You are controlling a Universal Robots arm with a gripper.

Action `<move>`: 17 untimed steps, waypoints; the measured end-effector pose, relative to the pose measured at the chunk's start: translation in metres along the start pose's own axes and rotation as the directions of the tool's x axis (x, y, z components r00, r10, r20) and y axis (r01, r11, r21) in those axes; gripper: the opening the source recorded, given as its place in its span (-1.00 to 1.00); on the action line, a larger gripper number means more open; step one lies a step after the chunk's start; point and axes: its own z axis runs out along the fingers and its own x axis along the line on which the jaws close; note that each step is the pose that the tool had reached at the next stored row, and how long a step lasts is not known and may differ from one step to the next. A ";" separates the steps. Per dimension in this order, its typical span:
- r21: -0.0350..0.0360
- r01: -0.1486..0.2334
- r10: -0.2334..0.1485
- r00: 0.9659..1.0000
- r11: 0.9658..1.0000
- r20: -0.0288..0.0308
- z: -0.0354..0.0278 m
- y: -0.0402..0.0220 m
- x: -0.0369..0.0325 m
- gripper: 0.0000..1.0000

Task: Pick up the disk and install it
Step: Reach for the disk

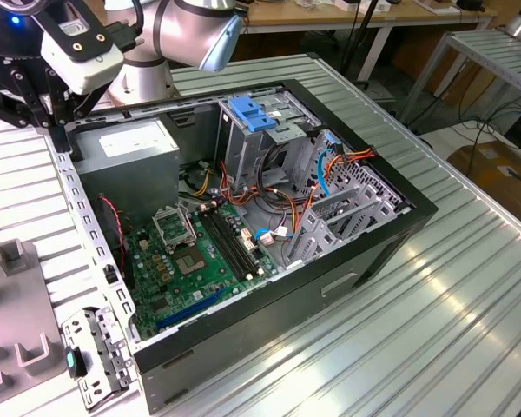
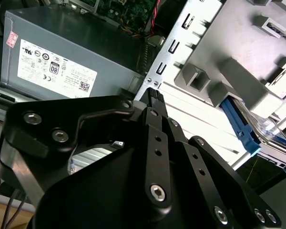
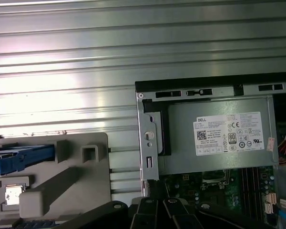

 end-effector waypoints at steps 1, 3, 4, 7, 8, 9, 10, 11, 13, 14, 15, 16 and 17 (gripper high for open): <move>0.000 0.000 0.000 1.000 1.000 0.000 0.0001 -0.0001 0.0008 -0.79; 0.000 0.000 0.000 1.000 1.000 0.000 0.0002 -0.0001 0.0016 -0.79; 0.000 0.000 0.000 1.000 1.000 0.000 0.0002 -0.0002 0.0024 -0.79; 0.000 0.000 0.000 1.000 1.000 0.000 0.0004 -0.0003 0.0043 -0.79; 0.000 0.000 0.000 1.000 1.000 0.000 0.0005 -0.0004 0.0051 -0.79; 0.000 0.000 0.000 1.000 1.000 0.000 0.0006 -0.0005 0.0056 -0.79; 0.000 0.000 0.000 1.000 1.000 0.000 0.0006 -0.0005 0.0061 -0.79; 0.000 0.000 0.000 1.000 1.000 0.000 0.0007 -0.0005 0.0066 -0.79; 0.000 0.000 0.000 1.000 1.000 0.000 0.0007 -0.0006 0.0079 -0.79; 0.000 0.000 0.000 1.000 1.000 0.000 0.0008 -0.0007 0.0084 -0.79; 0.000 0.000 0.000 1.000 1.000 0.000 0.0008 -0.0007 0.0089 -0.79; 0.000 0.000 0.000 1.000 1.000 0.000 0.0009 -0.0008 0.0094 -0.79; 0.000 0.000 0.000 1.000 1.000 0.000 0.0009 -0.0008 0.0098 -0.79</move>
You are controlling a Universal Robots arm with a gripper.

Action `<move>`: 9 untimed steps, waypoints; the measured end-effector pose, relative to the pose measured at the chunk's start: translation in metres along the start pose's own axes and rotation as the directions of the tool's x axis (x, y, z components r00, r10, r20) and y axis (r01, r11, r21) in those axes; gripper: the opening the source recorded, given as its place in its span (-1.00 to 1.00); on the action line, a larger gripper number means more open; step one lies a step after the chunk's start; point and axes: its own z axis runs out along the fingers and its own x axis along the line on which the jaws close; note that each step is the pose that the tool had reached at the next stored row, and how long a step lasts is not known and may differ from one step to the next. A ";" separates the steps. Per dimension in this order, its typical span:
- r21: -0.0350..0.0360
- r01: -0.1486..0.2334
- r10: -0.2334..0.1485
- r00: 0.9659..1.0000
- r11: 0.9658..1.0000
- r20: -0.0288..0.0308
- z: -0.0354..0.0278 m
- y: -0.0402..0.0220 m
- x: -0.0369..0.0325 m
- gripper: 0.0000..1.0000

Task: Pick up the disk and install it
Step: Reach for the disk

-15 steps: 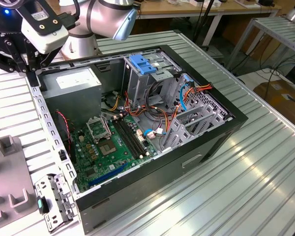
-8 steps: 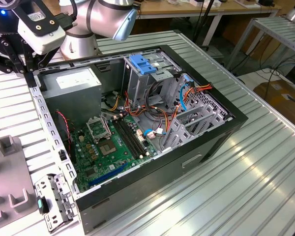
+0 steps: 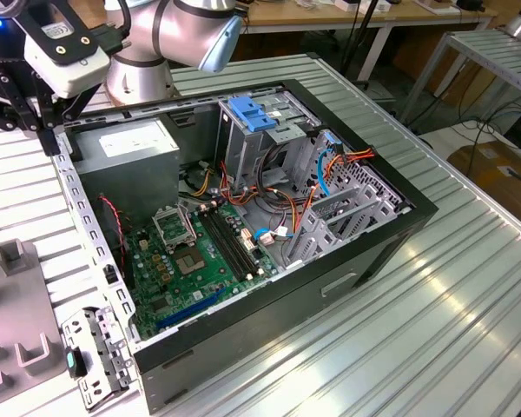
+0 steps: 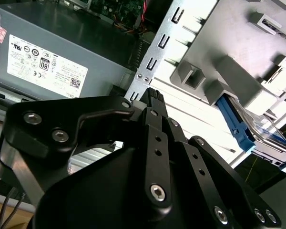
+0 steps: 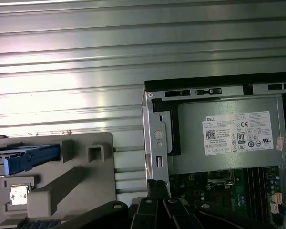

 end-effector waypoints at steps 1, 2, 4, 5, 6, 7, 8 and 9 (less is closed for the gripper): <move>0.000 0.000 0.000 1.000 1.000 0.000 0.0000 -0.0001 0.0007 -0.79; 0.000 0.000 0.000 1.000 1.000 0.000 0.0001 -0.0001 0.0016 -0.79; 0.000 0.000 0.000 1.000 1.000 0.000 0.0001 -0.0002 0.0028 -0.79; 0.000 0.000 0.000 1.000 1.000 0.000 0.0002 -0.0003 0.0035 -0.79; 0.000 0.000 0.000 1.000 1.000 0.000 0.0002 -0.0003 0.0042 -0.79; 0.000 0.000 0.000 1.000 1.000 0.000 0.0002 -0.0004 0.0049 -0.79; 0.000 0.000 0.000 1.000 1.000 0.000 0.0002 -0.0005 0.0057 -0.79; 0.000 0.000 0.000 1.000 1.000 0.000 0.0002 -0.0005 0.0066 -0.79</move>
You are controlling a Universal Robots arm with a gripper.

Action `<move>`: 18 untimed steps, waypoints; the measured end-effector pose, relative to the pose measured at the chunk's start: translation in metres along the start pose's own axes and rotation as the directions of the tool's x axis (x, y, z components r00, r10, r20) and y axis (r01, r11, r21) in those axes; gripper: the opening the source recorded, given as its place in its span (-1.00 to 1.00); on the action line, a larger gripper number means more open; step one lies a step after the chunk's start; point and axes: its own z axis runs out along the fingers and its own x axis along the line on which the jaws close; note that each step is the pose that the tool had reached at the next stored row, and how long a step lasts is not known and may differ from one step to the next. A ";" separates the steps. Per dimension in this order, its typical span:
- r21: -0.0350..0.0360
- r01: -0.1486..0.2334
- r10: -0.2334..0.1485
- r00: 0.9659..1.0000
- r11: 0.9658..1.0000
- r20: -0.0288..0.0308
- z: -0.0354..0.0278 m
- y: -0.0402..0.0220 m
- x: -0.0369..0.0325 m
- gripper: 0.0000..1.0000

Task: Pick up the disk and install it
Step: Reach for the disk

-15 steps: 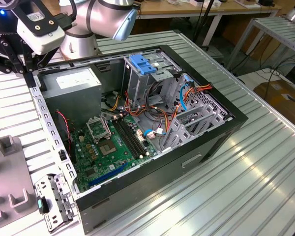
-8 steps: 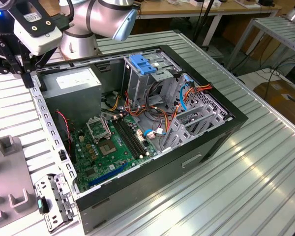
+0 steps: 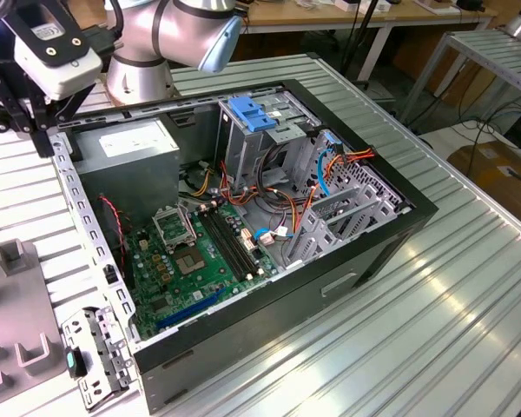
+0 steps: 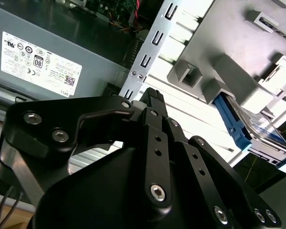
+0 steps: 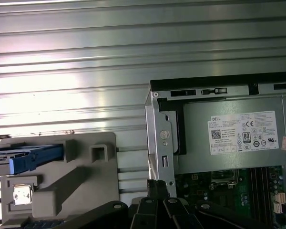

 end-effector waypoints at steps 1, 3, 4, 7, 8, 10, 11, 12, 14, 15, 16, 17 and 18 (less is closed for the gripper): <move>0.000 0.000 0.000 1.000 1.000 0.000 0.0000 -0.0001 0.0012 -0.79; 0.000 0.000 0.000 1.000 1.000 0.000 0.0000 -0.0003 0.0037 -0.79; 0.000 0.000 0.000 1.000 1.000 0.000 0.0000 -0.0004 0.0050 -0.79; 0.000 0.000 0.000 1.000 1.000 0.000 0.0001 -0.0008 0.0101 -0.79; 0.000 0.000 0.000 1.000 1.000 0.000 0.0001 -0.0009 0.0115 -0.79; 0.000 0.000 0.000 1.000 1.000 0.000 0.0002 -0.0010 0.0133 -0.79; 0.000 0.000 0.000 1.000 1.000 0.000 0.0002 -0.0011 0.0139 -0.79; 0.000 0.000 0.000 1.000 1.000 0.000 0.0003 -0.0011 0.0148 -0.79; 0.000 0.000 0.000 1.000 1.000 0.000 0.0005 -0.0013 0.0164 -0.79; 0.000 0.000 0.000 1.000 1.000 0.000 0.0005 -0.0013 0.0172 -0.79; 0.000 0.000 0.000 1.000 1.000 0.000 0.0006 -0.0014 0.0177 -0.79; 0.000 0.000 0.000 1.000 1.000 0.000 0.0006 -0.0014 0.0183 -0.79; 0.000 0.000 0.000 1.000 1.000 0.000 0.0007 -0.0015 0.0188 -0.79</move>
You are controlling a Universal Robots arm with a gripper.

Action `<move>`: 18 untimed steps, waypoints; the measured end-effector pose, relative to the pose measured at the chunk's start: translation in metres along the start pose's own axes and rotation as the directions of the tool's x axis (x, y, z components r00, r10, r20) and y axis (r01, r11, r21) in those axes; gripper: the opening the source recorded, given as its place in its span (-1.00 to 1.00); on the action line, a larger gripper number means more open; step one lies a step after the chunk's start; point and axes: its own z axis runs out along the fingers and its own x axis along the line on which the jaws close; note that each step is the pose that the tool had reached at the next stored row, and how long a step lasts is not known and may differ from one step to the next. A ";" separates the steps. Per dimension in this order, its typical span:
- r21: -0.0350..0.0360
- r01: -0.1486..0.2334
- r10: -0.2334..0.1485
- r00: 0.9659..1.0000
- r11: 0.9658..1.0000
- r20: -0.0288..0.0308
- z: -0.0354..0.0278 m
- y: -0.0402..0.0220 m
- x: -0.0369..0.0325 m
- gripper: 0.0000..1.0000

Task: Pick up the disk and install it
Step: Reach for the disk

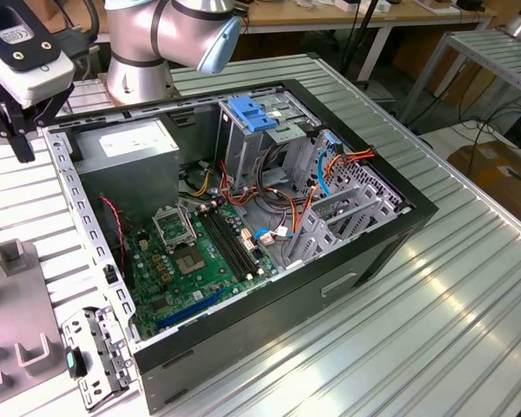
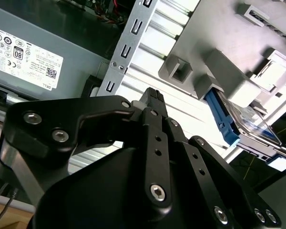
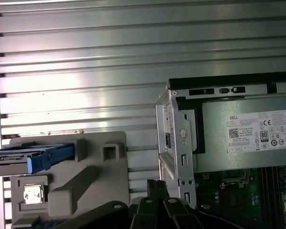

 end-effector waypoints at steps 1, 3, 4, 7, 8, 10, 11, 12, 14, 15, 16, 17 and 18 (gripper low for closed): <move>0.000 0.000 0.000 1.000 1.000 0.000 0.0000 -0.0001 0.0006 -0.79; 0.000 0.000 0.000 1.000 1.000 0.000 0.0002 -0.0002 0.0026 -0.79; 0.000 0.000 0.000 1.000 1.000 0.000 0.0003 -0.0002 0.0031 -0.79; 0.000 0.000 0.000 1.000 1.000 0.000 0.0006 -0.0004 0.0048 -0.79; 0.000 0.000 0.000 1.000 1.000 0.000 0.0007 -0.0004 0.0053 -0.79; 0.000 0.000 0.000 1.000 1.000 0.000 0.0008 -0.0006 0.0066 -0.79; 0.000 0.000 0.000 1.000 1.000 0.000 0.0009 -0.0006 0.0072 -0.79; 0.000 0.000 0.000 1.000 1.000 0.000 0.0010 -0.0007 0.0078 -0.79; 0.000 0.000 0.000 1.000 1.000 0.000 0.0013 -0.0008 0.0096 -0.79; 0.000 0.000 0.000 1.000 1.000 0.000 0.0014 -0.0008 0.0101 -0.79; 0.000 0.000 0.000 1.000 1.000 0.000 0.0015 -0.0009 0.0111 -0.79; 0.000 0.000 0.000 1.000 1.000 0.000 0.0016 -0.0010 0.0115 -0.79; 0.000 0.000 0.000 1.000 1.000 -0.001 0.0017 -0.0010 0.0120 -0.79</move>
